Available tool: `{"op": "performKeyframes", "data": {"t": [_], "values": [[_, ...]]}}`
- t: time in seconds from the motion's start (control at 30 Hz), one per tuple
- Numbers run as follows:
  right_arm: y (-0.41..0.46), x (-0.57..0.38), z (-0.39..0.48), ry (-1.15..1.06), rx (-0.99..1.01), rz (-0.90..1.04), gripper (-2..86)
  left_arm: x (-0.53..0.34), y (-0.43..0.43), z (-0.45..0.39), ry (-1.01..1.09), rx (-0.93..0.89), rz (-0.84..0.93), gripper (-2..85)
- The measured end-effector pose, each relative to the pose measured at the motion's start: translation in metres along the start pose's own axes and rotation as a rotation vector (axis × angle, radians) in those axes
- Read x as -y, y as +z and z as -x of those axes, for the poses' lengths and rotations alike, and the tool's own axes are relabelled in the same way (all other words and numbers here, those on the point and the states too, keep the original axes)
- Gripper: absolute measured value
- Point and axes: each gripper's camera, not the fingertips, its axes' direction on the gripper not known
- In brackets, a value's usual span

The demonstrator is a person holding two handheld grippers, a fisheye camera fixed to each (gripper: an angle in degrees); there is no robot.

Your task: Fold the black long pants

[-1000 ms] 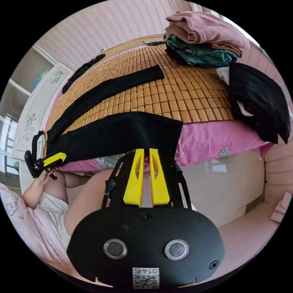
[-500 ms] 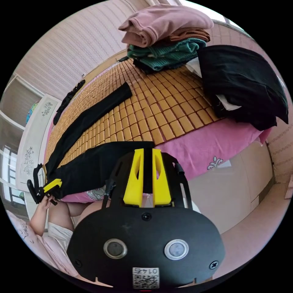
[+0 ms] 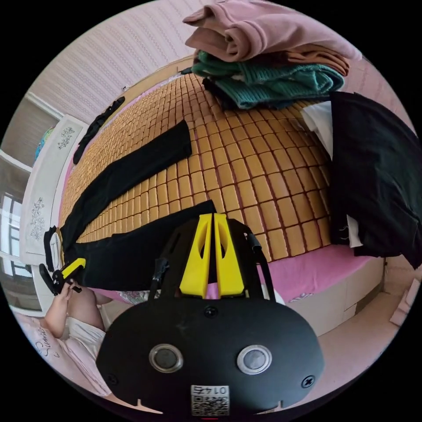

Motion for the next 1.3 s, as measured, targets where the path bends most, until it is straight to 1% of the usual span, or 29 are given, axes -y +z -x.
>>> {"op": "performKeyframes", "data": {"t": [0.03,0.13,0.23,0.3,0.33,0.37,0.4,0.43,0.47,0.5,0.53,0.6,0.67,0.7,0.77,0.8,0.87,0.97,1.1,1.17,1.23,1.3], "values": [[-0.004,-0.011,-0.002,0.023,0.017,-0.03,0.1,-0.005,-0.002,0.005,-0.011,-0.021,-0.004,-1.0],[-0.022,-0.059,0.016,-0.014,-0.04,-0.16,0.2,-0.022,-0.014,0.02,-0.072,-0.096,-0.021,-1.0],[-0.039,-0.124,0.042,-0.043,-0.079,-0.242,0.2,-0.049,-0.042,0.032,-0.098,-0.042,-0.07,-0.9],[-0.053,-0.164,0.066,-0.126,-0.12,-0.284,0.1,-0.067,-0.06,0.043,-0.133,-0.02,-0.062,-0.9],[-0.063,-0.189,0.087,-0.201,-0.238,-0.329,-0.1,-0.08,-0.073,0.052,-0.171,-0.022,-0.052,-0.9],[-0.069,-0.21,0.107,-0.228,-0.382,-0.381,-0.3,-0.094,-0.088,0.062,-0.211,-0.013,-0.062,-0.9],[-0.072,-0.218,0.115,-0.222,-0.457,-0.416,-0.4,-0.102,-0.096,0.067,-0.23,-0.001,-0.078,-0.9],[-0.076,-0.231,0.13,-0.197,-0.576,-0.483,-0.7,-0.119,-0.112,0.076,-0.27,0.02,-0.108,-0.9],[-0.076,-0.237,0.144,-0.241,-0.642,-0.483,-0.7,-0.136,-0.126,0.087,-0.314,0.039,-0.124,-0.8],[-0.075,-0.237,0.151,-0.278,-0.649,-0.455,-0.7,-0.144,-0.133,0.093,-0.34,0.05,-0.129,-0.7],[-0.075,-0.237,0.161,-0.321,-0.627,-0.411,-0.7,-0.163,-0.146,0.104,-0.405,0.072,-0.143,-0.5],[-0.076,-0.235,0.171,-0.304,-0.556,-0.409,-0.4,-0.192,-0.164,0.123,-0.52,0.079,-0.176,0.3],[-0.077,-0.232,0.181,-0.266,-0.412,-0.408,0.8,-0.232,-0.186,0.146,-0.652,0.079,-0.22,3.4],[-0.076,-0.23,0.184,-0.261,-0.372,-0.404,1.9,-0.241,-0.191,0.151,-0.684,0.088,-0.221,4.2],[-0.072,-0.222,0.192,-0.253,-0.212,-0.369,6.4,-0.279,-0.205,0.174,-0.84,0.107,-0.179,6.4],[-0.071,-0.219,0.194,-0.259,-0.173,-0.357,7.6,-0.289,-0.208,0.179,-0.88,0.108,-0.179,6.6],[-0.063,-0.205,0.203,-0.297,-0.073,-0.276,10.0,-0.327,-0.223,0.195,-1.007,0.115,-0.24,6.8],[-0.055,-0.181,0.204,-0.256,-0.06,-0.172,11.0,-0.362,-0.232,0.216,-1.108,0.098,-0.257,7.8],[-0.045,-0.156,0.192,-0.192,0.001,-0.122,12.8,-0.382,-0.236,0.24,-1.162,0.084,-0.212,10.3],[-0.037,-0.138,0.178,-0.121,0.101,-0.052,13.0,-0.39,-0.24,0.256,-1.21,0.065,-0.237,11.2],[-0.034,-0.125,0.164,-0.054,0.177,-0.021,12.6,-0.395,-0.241,0.269,-1.248,0.042,-0.257,11.7],[-0.033,-0.116,0.148,0.04,0.214,-0.056,12.0,-0.398,-0.242,0.283,-1.288,0.023,-0.265,12.2]]}}
